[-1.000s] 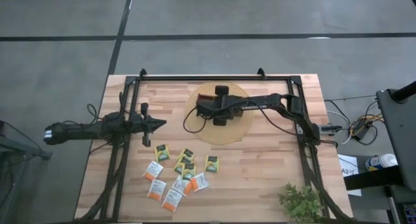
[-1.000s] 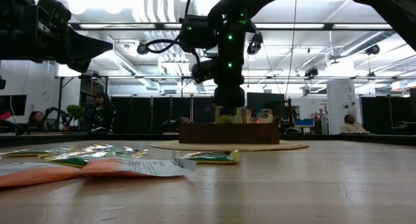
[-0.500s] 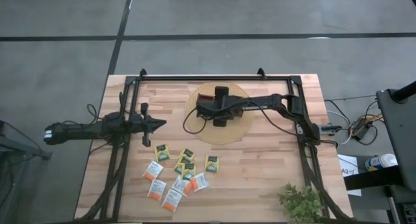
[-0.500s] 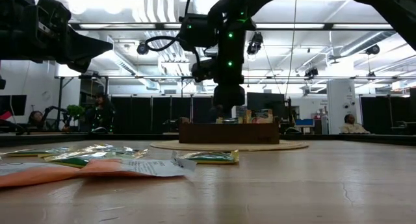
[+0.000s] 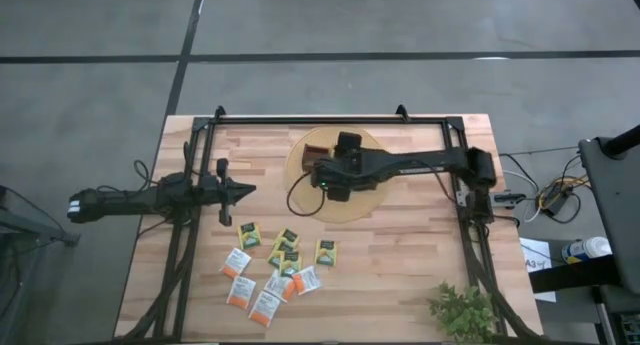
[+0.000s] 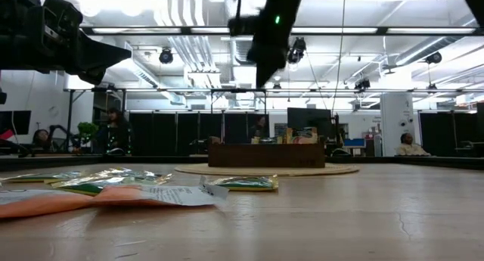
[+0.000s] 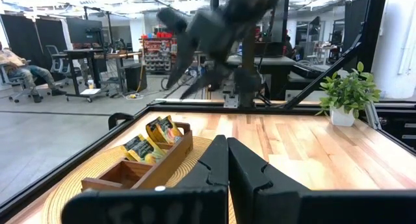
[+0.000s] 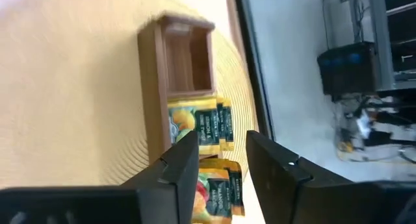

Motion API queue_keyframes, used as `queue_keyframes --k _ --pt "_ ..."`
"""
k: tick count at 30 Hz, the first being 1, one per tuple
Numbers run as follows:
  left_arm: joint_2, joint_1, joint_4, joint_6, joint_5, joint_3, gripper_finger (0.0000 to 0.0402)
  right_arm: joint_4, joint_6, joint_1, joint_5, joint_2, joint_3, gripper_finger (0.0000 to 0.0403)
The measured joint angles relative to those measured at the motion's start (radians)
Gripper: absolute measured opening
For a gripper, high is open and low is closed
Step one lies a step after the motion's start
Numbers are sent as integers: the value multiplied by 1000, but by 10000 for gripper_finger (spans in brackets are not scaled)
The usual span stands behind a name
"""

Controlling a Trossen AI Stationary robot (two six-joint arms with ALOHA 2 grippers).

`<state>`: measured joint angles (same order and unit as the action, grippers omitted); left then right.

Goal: Pick & Place Tea
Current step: Put the green tea bag into the middle section of wooden organizer

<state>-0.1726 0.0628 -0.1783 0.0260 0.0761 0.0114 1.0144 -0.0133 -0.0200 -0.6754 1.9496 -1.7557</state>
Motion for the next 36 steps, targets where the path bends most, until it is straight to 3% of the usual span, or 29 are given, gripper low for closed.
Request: queue_keyframes --k 5,11,17,24,30,36 --pt "0 0 0 0 0 0 0 2 -64 44 38 -100 -1 110" --pt "0 0 0 0 0 0 0 23 -71 98 256 -142 3 76" --pt "0 0 0 0 0 0 0 3 -142 109 372 -172 72 16" --pt "-1 0 0 0 0 0 0 -204 -82 124 583 -287 322 8" --pt "-1 0 0 0 0 0 0 -543 -38 133 841 -410 616 8" --pt "-2 0 0 0 0 0 0 -735 -84 131 859 -519 825 8"
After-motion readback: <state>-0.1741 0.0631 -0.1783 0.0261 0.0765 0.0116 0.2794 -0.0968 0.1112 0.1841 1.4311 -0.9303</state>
